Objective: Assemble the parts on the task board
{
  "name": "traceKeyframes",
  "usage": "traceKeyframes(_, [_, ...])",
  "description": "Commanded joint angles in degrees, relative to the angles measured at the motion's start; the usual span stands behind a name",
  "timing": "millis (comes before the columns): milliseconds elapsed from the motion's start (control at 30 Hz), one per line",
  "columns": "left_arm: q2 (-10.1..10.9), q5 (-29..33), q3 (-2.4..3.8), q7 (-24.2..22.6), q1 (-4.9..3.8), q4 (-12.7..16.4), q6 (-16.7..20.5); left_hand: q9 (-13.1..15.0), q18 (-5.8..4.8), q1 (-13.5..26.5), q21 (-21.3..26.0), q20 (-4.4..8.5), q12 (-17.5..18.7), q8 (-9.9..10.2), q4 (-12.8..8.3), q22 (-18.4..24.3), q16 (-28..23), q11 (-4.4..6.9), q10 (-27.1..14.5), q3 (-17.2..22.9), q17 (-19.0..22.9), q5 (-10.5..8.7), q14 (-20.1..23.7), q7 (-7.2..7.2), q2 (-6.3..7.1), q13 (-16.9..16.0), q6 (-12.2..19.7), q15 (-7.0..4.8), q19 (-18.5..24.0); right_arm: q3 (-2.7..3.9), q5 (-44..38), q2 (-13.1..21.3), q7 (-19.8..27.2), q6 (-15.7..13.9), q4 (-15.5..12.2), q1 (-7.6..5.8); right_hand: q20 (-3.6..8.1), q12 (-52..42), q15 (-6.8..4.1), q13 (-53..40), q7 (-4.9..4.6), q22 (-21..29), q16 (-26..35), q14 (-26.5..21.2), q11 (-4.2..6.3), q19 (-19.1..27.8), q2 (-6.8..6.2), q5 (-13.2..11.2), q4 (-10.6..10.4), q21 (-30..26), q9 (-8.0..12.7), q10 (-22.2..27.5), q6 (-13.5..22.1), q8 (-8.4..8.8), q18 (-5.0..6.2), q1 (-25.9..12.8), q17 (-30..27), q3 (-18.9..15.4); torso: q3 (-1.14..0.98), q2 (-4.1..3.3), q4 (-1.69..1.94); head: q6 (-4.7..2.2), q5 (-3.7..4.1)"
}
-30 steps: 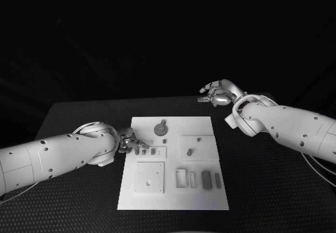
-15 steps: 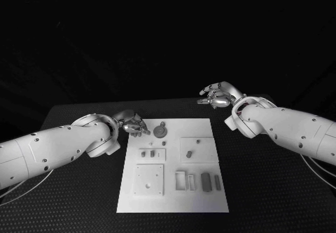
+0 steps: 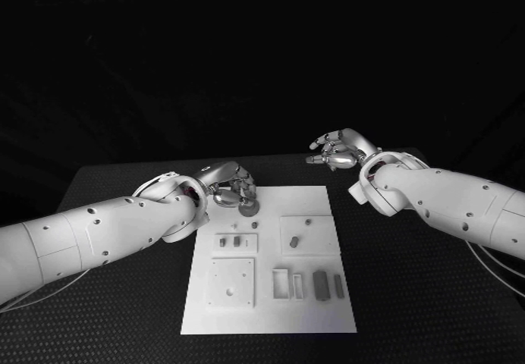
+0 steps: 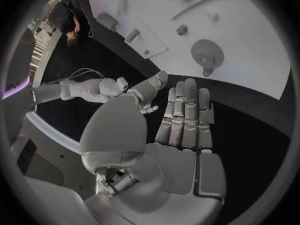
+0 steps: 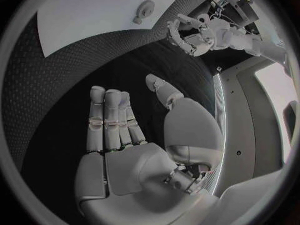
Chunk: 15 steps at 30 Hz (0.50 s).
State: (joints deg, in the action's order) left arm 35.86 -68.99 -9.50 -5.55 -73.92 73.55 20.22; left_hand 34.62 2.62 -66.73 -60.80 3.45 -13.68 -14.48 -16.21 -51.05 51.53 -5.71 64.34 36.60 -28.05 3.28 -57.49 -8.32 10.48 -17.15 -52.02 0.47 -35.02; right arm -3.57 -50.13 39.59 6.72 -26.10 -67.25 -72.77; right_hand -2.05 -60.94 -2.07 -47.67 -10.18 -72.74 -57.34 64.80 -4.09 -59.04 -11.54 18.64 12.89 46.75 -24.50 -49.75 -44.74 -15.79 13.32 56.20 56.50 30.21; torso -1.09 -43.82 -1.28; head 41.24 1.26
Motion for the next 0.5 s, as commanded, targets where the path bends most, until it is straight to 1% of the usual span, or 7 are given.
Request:
traceKeyframes(33, [-1.19, -9.96, -0.12, -2.81, 0.03, -1.03, 0.12, -0.25, -0.12, -0.07, -0.31, 1.65, 0.86, -0.16, 0.04, -0.12, 0.6, -0.14, 0.92, -0.4, -0.42, -0.2, -0.57, -0.03, 0.11, 0.54, -0.56, -0.29, -0.62, 0.02, -0.24, -0.12, 0.58, 0.81, 0.11, 0.03, -0.43, 0.11, 0.03, 0.54, -0.38, 0.08, 0.48, -0.6, -0.08, 0.51, 0.33, 0.02, 0.11, -0.61, 0.06, 0.56, -0.23, -0.34, 1.68, -0.32, -0.34, -0.04, 0.04, -0.06, -0.05, 0.08, 0.09])
traceKeyframes(100, [-1.96, -11.83, -0.39, -2.09, 0.04, -1.44, -1.21, -0.41, -0.15, -0.07, -0.37, 1.84, 1.32, -0.24, 0.06, -0.14, 1.14, 0.0, 1.59, -0.5, -0.8, -0.2, -0.88, 0.04, 0.17, 0.83, -0.81, -0.49, -0.99, 0.02, 0.09, -0.12, 0.57, 0.75, 0.01, 0.04, -0.83, 0.95, 0.16, 1.58, -0.48, 0.48, 1.62, -1.35, -0.2, 1.29, 0.35, 0.01, 0.07, -1.71, 0.08, 1.01, -0.15, -0.39, 1.68, -0.47, -1.12, 0.21, -0.02, 0.0, 0.01, 0.1, 0.1])
traceKeyframes(167, [-2.85, -12.49, -0.46, 1.41, 0.09, -1.72, -6.48, -0.58, -0.14, 0.13, -0.66, 2.13, 1.53, -0.31, 0.19, -0.28, 2.17, 0.37, 2.73, -0.76, -1.42, -0.23, -1.44, 0.06, 0.14, 0.98, -1.07, -0.89, -1.55, 0.02, 1.67, -0.24, 0.63, 0.92, -0.27, 0.04, -1.76, 3.41, 0.67, 3.81, -0.77, 1.71, 4.67, -3.44, -0.63, 3.69, 0.28, -0.01, 0.04, -4.53, 0.07, 2.1, -0.05, -0.49, 1.35, -0.85, -2.84, 0.85, -0.06, 0.04, 0.01, 0.06, 0.04])
traceKeyframes(233, [-3.54, -13.63, -0.51, 2.0, 0.22, -2.18, -7.03, -1.04, -0.16, 0.98, -0.87, 2.32, 2.15, 0.42, 0.66, -0.38, 3.02, 0.33, 2.74, -1.24, -1.92, -0.34, -1.81, 0.08, 0.22, 1.28, 0.18, -1.02, -2.0, 0.02, 1.85, -0.25, 0.72, 0.96, -0.36, 0.05, -2.64, 5.75, 1.28, 6.09, -1.04, 2.97, 7.36, -4.52, -0.91, 5.15, 0.27, -0.12, 0.18, -6.99, 0.03, 2.36, 0.07, -0.64, 1.07, -1.0, -4.44, 1.21, -0.06, 0.04, 0.04, 0.04, 0.0])
traceKeyframes(333, [-4.41, -15.15, -0.6, 2.36, 0.79, -3.06, -7.52, -1.14, -0.06, 1.28, -1.11, 2.67, 2.8, 0.13, 0.79, -0.54, 4.16, 0.44, 3.18, -1.64, -2.63, -0.37, -1.84, -0.12, 0.23, 1.58, -0.3, -1.22, -2.45, 0.02, 1.89, -0.46, 0.77, 1.28, -0.16, 0.05, -3.77, 9.28, 2.01, 9.8, -1.36, 4.47, 10.9, -5.73, -1.38, 6.63, 0.44, -0.31, 0.74, -10.21, -0.04, 2.43, 0.24, -0.96, 0.92, -0.9, -6.7, 1.37, 0.0, 0.02, 0.08, 0.04, 0.12])
traceKeyframes(467, [-5.32, -15.99, -1.05, 2.04, 1.63, -3.83, -7.56, -1.13, -0.09, 1.21, -1.12, 2.76, 3.24, -0.22, 0.7, -0.6, 4.61, 0.47, 3.47, -1.73, -2.93, -0.35, -1.6, 0.03, 0.3, 1.78, -0.91, -1.25, -2.53, 0.02, 2.75, -0.48, 1.13, 1.93, -0.03, 0.05, -5.67, 16.5, 4.24, 17.27, -1.8, 7.47, 18.38, -7.52, -2.28, 9.7, 0.53, -0.53, 1.34, -16.74, -0.14, 2.5, 0.71, -1.64, 0.53, -0.89, -10.6, 1.81, 0.03, 0.03, 0.1, 0.02, 0.14])
traceKeyframes(500, [-5.45, -16.23, -1.14, 2.02, 1.77, -3.92, -7.6, -1.13, -0.11, 1.19, -1.11, 2.77, 3.31, -0.28, 0.69, -0.61, 4.66, 0.47, 3.53, -1.74, -2.97, -0.35, -1.53, 0.07, 0.31, 1.81, -1.0, -1.25, -2.53, 0.02, 2.93, -0.47, 1.17, 2.12, -0.04, 0.05, -6.27, 18.24, 4.97, 18.83, -1.85, 8.47, 20.57, -9.05, -2.7, 11.93, 0.73, -0.53, 1.39, -18.9, -0.12, 3.18, 0.71, -1.76, 0.05, -1.14, -11.61, 2.02, 0.01, 0.04, 0.11, 0.03, 0.16])
